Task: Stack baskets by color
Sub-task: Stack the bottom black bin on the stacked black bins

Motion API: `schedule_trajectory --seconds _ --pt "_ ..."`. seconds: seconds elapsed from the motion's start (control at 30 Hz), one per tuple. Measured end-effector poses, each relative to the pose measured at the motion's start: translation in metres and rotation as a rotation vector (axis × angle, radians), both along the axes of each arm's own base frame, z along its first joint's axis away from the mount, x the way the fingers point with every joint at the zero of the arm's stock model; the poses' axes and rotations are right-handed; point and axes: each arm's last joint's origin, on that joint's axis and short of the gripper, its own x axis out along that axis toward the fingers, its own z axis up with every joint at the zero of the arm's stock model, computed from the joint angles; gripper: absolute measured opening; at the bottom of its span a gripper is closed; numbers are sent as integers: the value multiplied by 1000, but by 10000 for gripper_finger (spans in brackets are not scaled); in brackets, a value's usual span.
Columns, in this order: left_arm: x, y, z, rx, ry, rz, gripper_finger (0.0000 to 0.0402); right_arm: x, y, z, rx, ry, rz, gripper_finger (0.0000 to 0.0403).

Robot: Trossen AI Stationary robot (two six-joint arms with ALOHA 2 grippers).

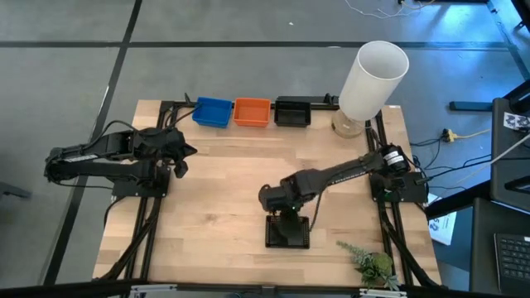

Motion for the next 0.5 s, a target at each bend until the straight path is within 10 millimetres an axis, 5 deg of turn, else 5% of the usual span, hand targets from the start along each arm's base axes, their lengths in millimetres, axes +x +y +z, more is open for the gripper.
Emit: schedule_trajectory --seconds 0.5 --pt "0 0 0 -1 0 1 0 2 22 -28 -113 40 36 127"
